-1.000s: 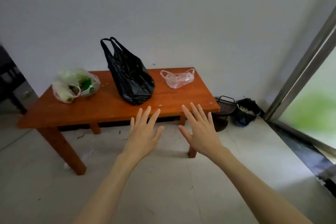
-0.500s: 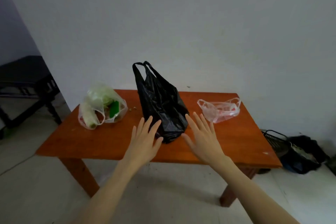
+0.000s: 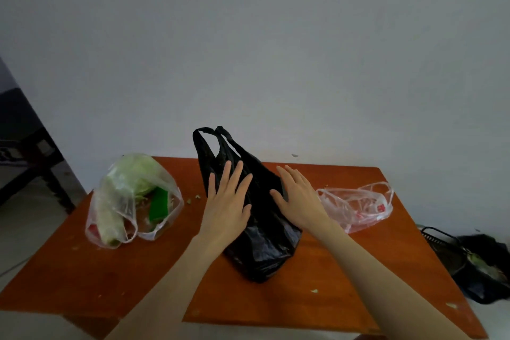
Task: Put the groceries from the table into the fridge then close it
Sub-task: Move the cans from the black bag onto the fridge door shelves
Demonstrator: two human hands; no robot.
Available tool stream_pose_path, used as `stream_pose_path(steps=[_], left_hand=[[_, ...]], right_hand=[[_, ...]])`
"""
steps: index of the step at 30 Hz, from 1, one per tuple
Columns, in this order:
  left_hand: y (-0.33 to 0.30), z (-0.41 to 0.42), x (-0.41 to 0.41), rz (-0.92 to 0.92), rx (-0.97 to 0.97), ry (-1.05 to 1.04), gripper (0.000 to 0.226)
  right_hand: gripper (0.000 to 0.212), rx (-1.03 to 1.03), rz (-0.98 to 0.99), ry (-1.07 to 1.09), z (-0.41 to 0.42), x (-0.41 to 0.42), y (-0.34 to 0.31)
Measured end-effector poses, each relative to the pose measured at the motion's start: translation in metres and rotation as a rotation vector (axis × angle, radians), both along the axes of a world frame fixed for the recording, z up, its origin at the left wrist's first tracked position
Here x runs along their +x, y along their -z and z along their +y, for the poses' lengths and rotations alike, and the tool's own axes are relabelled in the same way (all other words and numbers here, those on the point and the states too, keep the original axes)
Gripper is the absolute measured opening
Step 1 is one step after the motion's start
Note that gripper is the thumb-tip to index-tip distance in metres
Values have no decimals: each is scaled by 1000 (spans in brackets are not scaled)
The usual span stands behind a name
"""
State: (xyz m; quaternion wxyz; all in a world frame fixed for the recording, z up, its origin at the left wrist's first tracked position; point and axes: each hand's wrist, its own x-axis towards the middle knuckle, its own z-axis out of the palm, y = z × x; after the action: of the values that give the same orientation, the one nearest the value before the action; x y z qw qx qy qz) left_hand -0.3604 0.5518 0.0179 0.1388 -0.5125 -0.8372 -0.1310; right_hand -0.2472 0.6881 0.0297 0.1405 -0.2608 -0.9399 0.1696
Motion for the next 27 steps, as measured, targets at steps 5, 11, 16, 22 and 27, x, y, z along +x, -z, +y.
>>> stream_pose_path(steps=[5, 11, 16, 22, 27], left_hand=[[7, 31, -69, 164, -95, 0, 83], [20, 41, -104, 104, -393, 22, 71], [39, 36, -103, -131, -362, 164, 35], [62, 22, -77, -254, -278, 179, 46], [68, 15, -53, -381, -320, 88, 85]], right_hand=[[66, -28, -34, 4, 31, -68, 3], [29, -227, -108, 166, 66, -122, 31], [29, -863, 237, 561, 99, -118, 41], [24, -1652, 637, 760, 98, -96, 47], [24, -1832, 968, 829, 88, -79, 46]])
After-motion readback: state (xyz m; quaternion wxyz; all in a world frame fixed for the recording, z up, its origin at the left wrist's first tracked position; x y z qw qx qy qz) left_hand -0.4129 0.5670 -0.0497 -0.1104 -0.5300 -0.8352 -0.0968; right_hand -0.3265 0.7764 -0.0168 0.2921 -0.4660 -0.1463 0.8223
